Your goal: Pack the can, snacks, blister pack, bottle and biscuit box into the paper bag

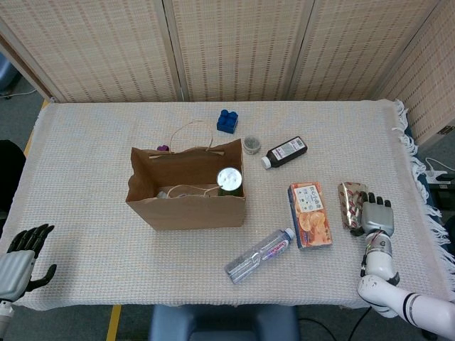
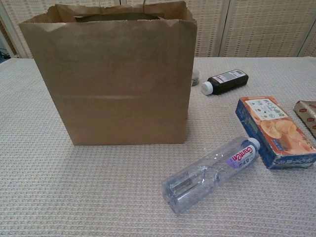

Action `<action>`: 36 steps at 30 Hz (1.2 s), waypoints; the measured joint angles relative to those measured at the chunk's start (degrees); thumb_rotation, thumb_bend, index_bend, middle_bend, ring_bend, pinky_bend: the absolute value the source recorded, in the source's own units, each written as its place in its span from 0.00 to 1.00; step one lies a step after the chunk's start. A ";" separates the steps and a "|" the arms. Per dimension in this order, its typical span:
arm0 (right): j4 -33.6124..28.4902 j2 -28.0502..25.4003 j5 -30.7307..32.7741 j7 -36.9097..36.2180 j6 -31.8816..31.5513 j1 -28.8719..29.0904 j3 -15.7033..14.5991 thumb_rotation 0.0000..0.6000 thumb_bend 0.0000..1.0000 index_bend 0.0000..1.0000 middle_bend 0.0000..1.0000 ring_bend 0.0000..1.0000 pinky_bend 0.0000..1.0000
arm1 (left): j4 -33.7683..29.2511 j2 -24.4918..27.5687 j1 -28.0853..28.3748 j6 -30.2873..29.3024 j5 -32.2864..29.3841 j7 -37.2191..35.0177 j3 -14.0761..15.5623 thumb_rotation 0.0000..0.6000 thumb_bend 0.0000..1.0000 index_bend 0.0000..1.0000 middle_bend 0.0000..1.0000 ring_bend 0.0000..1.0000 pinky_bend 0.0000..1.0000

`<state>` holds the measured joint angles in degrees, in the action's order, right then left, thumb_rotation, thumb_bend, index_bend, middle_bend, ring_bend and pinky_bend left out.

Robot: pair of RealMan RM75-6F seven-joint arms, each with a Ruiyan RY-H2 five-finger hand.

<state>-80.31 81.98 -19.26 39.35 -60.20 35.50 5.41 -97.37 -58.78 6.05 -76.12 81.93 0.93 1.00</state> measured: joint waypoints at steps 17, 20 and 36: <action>5.70 6.16 -3.93 -0.54 -1.80 -0.32 2.17 0.99 0.31 0.27 0.26 0.28 0.53 | 0.00 0.25 -0.10 0.05 -0.22 -0.33 0.09 1.00 0.41 0.03 0.00 0.00 0.02; 7.07 7.31 -6.22 -1.07 -2.22 -0.64 2.04 1.00 0.46 0.49 0.44 0.45 0.65 | -0.02 0.33 -0.11 0.09 -0.25 -0.58 0.10 1.00 0.41 0.03 0.00 0.00 0.02; 1.12 3.26 -15.00 -6.94 -4.93 -3.24 5.33 1.00 0.61 0.68 0.56 0.55 0.71 | -0.14 0.40 -0.16 0.09 -0.19 -0.47 0.19 1.00 0.41 0.03 0.00 0.00 0.02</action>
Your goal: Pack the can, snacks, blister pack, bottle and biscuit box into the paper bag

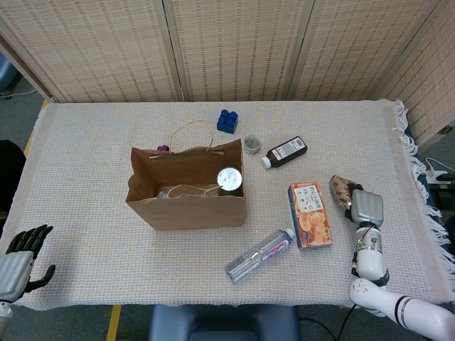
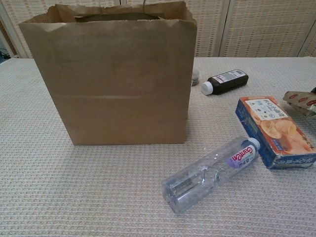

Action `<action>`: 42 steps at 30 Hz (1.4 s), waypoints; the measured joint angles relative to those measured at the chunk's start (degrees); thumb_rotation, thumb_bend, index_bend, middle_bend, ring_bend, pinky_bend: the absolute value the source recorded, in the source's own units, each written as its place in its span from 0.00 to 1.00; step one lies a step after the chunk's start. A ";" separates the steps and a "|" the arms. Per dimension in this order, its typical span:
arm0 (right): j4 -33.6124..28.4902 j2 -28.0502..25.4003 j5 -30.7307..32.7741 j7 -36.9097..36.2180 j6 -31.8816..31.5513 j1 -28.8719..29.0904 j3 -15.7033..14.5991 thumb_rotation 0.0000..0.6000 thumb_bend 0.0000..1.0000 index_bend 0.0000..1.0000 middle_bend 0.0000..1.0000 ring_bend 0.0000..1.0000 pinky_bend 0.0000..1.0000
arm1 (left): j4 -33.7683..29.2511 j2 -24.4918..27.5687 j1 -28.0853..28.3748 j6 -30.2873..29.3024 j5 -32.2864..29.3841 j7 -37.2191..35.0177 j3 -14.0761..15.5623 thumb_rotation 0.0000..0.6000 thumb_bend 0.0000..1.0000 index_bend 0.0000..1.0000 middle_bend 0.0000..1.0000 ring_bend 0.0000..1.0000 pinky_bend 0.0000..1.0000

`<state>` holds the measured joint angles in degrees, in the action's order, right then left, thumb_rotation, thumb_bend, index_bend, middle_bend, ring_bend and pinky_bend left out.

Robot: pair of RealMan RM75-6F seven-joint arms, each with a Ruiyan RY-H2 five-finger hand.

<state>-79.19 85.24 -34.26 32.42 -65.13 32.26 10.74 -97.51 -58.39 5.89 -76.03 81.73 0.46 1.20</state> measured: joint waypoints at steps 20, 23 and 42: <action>-19.44 -10.38 -9.21 -10.39 -11.25 0.30 15.44 1.00 0.61 0.71 0.58 0.55 0.71 | -0.07 -0.32 0.29 0.23 0.08 0.32 -0.10 1.00 0.41 0.03 0.00 0.00 0.02; -23.24 -10.64 -9.58 -9.66 -13.27 2.28 18.49 1.00 0.61 0.72 0.58 0.55 0.71 | -0.07 -0.34 0.35 0.31 0.09 0.30 -0.10 1.00 0.41 0.03 0.00 0.00 0.02; -35.67 2.89 -10.29 -0.85 -19.66 19.92 23.70 1.00 0.61 0.71 0.58 0.55 0.71 | -0.05 -0.02 0.25 0.34 -0.16 -0.44 -0.07 1.00 0.41 0.03 0.00 0.00 0.02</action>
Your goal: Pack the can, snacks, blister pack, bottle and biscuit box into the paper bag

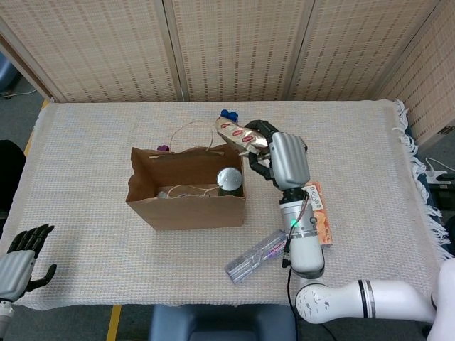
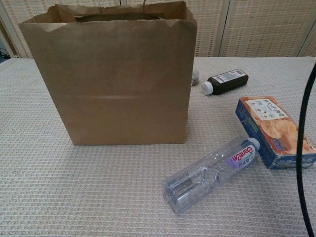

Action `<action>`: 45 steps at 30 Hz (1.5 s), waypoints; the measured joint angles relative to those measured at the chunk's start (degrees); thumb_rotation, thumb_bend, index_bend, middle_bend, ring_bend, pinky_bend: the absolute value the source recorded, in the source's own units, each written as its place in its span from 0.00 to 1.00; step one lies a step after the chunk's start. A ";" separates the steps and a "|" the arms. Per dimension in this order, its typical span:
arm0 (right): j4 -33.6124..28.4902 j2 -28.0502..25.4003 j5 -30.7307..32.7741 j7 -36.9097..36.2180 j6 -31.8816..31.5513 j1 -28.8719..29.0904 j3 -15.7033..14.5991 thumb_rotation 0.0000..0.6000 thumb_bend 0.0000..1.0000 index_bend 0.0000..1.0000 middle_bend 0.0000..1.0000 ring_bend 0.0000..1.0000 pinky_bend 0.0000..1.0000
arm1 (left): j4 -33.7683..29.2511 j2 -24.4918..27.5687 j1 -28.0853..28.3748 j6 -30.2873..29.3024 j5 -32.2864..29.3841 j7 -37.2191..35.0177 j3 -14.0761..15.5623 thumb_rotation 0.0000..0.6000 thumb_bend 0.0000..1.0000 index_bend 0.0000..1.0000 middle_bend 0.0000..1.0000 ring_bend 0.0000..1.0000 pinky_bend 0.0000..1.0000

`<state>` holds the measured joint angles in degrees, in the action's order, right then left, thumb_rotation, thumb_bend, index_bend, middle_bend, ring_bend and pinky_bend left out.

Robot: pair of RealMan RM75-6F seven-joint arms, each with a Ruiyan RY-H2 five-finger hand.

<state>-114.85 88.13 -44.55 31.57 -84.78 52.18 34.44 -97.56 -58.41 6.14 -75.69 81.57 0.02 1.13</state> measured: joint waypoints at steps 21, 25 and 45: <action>2.95 11.41 1.33 4.23 -3.13 8.43 -1.05 1.00 0.61 0.71 0.58 0.55 0.71 | 0.15 0.38 -0.08 0.20 -0.16 -0.91 0.05 1.00 0.41 0.03 0.00 0.00 0.02; 3.19 11.37 4.20 4.57 -2.78 7.00 -2.45 1.00 0.61 0.70 0.58 0.55 0.71 | 0.12 0.38 -0.02 0.30 -0.09 -0.74 0.08 1.00 0.41 0.03 0.00 0.00 0.02; -0.54 5.72 12.63 5.65 1.95 4.02 -2.51 1.00 0.25 0.00 0.18 0.13 0.35 | -0.03 0.20 -0.01 0.15 -0.13 -0.03 0.04 1.00 0.41 0.03 0.00 0.00 0.02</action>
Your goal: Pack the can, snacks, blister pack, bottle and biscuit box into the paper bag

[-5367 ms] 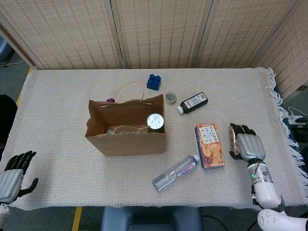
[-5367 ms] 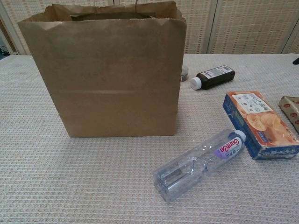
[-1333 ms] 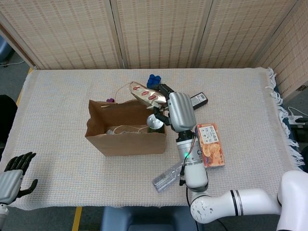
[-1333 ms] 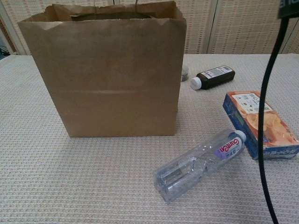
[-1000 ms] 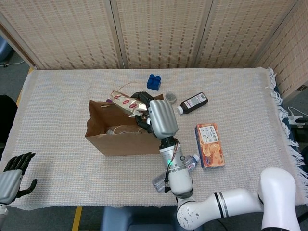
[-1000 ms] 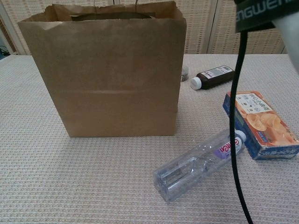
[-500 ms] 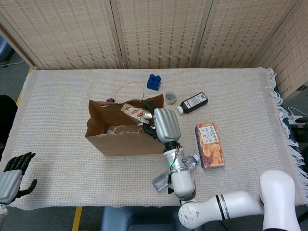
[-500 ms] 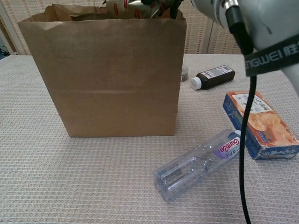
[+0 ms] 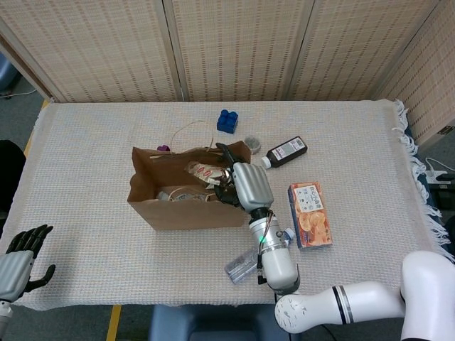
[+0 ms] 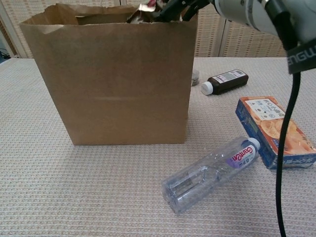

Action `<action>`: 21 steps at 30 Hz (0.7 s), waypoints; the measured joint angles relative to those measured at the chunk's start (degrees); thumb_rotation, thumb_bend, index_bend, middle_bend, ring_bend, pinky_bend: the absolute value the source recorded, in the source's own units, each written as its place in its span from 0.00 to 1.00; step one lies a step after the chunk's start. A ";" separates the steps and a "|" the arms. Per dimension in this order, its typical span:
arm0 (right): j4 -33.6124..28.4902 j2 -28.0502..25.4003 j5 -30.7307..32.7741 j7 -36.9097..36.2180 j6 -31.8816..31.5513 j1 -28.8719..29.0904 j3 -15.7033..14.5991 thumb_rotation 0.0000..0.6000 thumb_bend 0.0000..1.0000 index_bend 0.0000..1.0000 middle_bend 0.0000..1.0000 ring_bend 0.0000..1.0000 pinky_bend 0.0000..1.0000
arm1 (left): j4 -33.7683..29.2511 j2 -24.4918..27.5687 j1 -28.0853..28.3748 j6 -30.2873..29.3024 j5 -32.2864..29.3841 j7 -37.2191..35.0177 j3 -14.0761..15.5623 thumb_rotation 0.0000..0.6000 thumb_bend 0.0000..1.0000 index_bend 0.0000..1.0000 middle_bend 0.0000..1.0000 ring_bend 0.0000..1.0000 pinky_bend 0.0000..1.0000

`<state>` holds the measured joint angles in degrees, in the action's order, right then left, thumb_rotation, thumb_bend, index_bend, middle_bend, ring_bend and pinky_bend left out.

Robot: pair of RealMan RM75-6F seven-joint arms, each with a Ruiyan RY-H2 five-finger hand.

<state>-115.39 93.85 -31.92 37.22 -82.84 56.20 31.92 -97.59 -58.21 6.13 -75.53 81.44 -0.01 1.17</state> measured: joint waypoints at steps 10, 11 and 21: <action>-2.40 -4.11 -1.20 -2.87 -0.62 -2.06 1.84 1.00 0.22 0.00 0.18 0.13 0.31 | 0.15 0.15 -0.16 -0.12 -0.07 -0.28 0.03 1.00 0.41 0.03 0.00 0.00 0.02; -2.76 -4.93 -1.33 -3.10 -0.61 -2.55 1.88 1.00 0.22 0.00 0.18 0.12 0.31 | 0.16 0.17 -0.18 -0.13 -0.08 -0.29 0.04 1.00 0.41 0.03 0.00 0.00 0.02; -8.51 -18.89 -4.88 -8.89 3.95 -12.87 -2.66 1.00 0.22 0.00 0.17 0.12 0.30 | -0.04 0.02 -0.22 -0.27 -0.06 0.87 0.08 1.00 0.41 0.03 0.00 0.00 0.02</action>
<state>-123.90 74.97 -36.80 28.33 -78.89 43.33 29.26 -97.63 -58.19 5.91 -75.80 81.38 0.86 1.25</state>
